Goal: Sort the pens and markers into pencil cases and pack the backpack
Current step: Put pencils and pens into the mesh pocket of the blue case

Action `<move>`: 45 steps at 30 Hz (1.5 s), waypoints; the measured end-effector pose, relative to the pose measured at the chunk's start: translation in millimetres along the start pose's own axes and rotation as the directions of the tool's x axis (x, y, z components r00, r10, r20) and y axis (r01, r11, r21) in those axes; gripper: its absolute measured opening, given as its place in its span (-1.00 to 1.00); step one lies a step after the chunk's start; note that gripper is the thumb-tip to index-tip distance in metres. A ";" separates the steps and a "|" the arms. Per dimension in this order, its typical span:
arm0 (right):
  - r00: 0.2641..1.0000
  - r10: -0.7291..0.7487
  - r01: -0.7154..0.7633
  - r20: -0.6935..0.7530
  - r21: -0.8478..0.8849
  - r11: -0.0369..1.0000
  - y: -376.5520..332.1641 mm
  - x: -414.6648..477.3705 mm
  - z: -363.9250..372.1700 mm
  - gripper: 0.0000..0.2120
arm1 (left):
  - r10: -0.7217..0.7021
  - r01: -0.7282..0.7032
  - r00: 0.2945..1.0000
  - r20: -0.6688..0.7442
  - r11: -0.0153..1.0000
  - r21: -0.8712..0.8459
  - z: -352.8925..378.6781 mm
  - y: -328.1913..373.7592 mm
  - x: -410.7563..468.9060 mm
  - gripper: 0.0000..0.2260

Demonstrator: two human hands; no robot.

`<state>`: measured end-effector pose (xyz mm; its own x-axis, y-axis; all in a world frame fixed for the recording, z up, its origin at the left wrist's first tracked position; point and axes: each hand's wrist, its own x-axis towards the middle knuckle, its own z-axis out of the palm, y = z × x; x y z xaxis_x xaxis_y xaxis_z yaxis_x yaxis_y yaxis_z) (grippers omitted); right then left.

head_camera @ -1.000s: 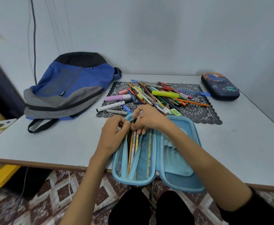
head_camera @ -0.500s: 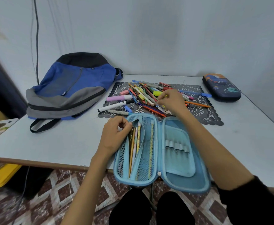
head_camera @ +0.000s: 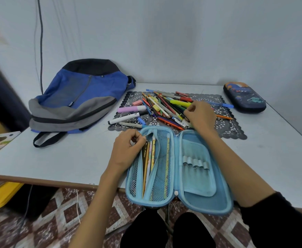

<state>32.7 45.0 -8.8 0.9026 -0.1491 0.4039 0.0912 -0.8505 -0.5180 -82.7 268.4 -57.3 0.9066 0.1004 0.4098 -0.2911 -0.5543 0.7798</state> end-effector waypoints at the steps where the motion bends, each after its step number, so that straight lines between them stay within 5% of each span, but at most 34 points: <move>1: 0.999 -0.006 0.008 -0.035 0.077 0.997 -1.9 0.1 -1.7 -0.91 | 0.000 0.000 1.000 0.000 1.000 0.000 0.0 0.0 0.1 -0.79; 11: 0.927 0.048 0.229 -0.371 0.663 0.713 -47.8 -1.5 -33.2 -0.96 | 0.008 -0.008 1.000 0.000 1.000 -0.024 -0.6 0.9 -1.2 -0.73; 15: 0.971 0.095 0.120 -0.222 0.785 0.608 -59.6 -6.8 -44.8 -0.91 | 0.013 -0.013 1.000 -0.003 1.000 -0.023 -1.3 1.5 -0.8 -0.71; 18: 0.992 0.012 -0.110 0.123 0.836 0.538 -65.0 -16.4 -45.2 -0.96 | 0.017 -0.017 1.000 -0.002 1.000 -0.020 -0.9 1.5 -1.0 -0.71; 21: 0.928 -0.094 -0.250 0.360 0.792 0.557 -65.7 -25.7 -36.4 -0.94 | 0.017 -0.017 1.000 -0.004 1.000 -0.022 -0.2 1.3 -1.4 -0.72; 28: 0.797 -0.199 -0.337 0.571 0.694 0.637 -63.8 -40.5 -17.5 -0.92 | 0.029 -0.029 0.999 -0.019 1.000 -0.002 -0.3 -0.4 0.2 -0.72; 36: 0.536 -0.266 -0.498 0.801 0.554 0.667 -61.6 -49.2 -16.7 -0.84 | 0.041 -0.040 0.999 -0.026 0.999 0.008 0.3 -0.2 1.0 -0.70; 45: 0.534 -0.266 -0.273 0.802 0.462 0.844 -66.5 -53.6 -16.1 -0.70 | 0.041 -0.040 0.999 -0.011 0.999 0.030 -0.7 0.2 0.7 -0.70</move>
<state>-28.6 101.4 16.1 0.7956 0.5513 -0.2513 0.0250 -0.4443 -0.8955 -82.3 269.0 -56.6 0.8906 0.0872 0.4464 -0.3179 -0.5826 0.7480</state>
